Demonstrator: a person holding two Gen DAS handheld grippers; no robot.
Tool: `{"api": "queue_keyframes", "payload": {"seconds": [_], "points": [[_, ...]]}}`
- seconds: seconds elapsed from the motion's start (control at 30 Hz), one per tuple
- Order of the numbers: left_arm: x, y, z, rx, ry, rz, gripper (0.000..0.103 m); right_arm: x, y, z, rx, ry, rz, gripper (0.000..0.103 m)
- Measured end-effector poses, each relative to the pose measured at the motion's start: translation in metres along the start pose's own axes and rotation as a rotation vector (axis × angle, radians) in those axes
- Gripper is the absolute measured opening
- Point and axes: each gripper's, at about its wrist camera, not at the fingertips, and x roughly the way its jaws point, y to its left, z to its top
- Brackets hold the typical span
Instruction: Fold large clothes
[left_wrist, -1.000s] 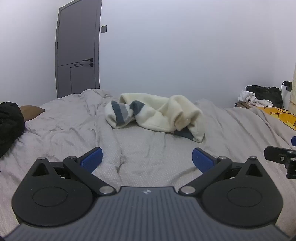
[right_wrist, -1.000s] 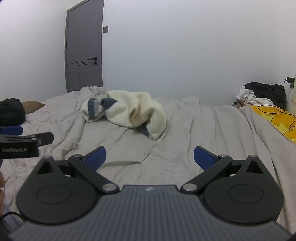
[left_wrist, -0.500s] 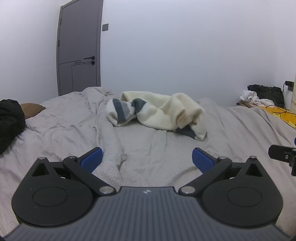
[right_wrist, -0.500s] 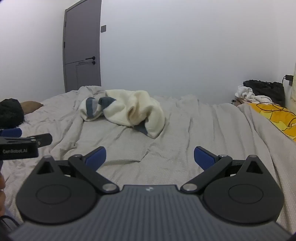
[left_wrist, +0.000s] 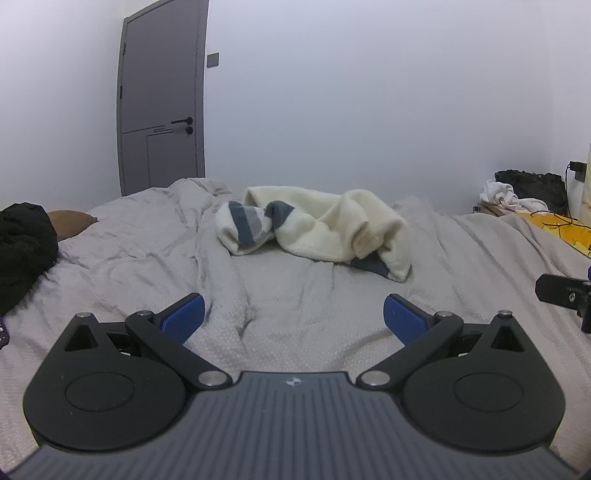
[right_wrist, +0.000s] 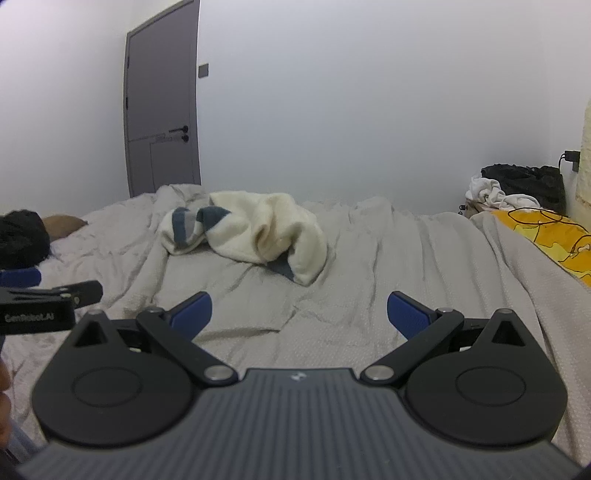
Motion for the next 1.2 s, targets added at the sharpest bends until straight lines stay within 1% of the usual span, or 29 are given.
{"api": "queue_keyframes", "payload": {"seconds": [0.27,0.43,0.6,0.8,1.2], "points": [[-0.024,-0.002,0.001,-0.009,-0.022,0.005,0.103,-0.013,-0.002,0.006,0.026,-0.031,0.020,0.103],[-0.032,-0.003,0.004,-0.006,-0.036,0.004,0.103,-0.016,-0.002,0.006,0.026,-0.032,0.017,0.103],[-0.041,0.001,0.008,-0.044,-0.034,-0.001,0.103,-0.018,-0.002,0.008,0.046,-0.022,0.014,0.103],[-0.052,0.007,0.013,-0.078,-0.038,-0.010,0.103,-0.026,-0.003,0.012,0.069,-0.038,0.027,0.103],[-0.067,0.003,0.017,-0.060,-0.046,-0.009,0.103,-0.041,0.005,0.012,0.060,-0.061,0.033,0.103]]}}
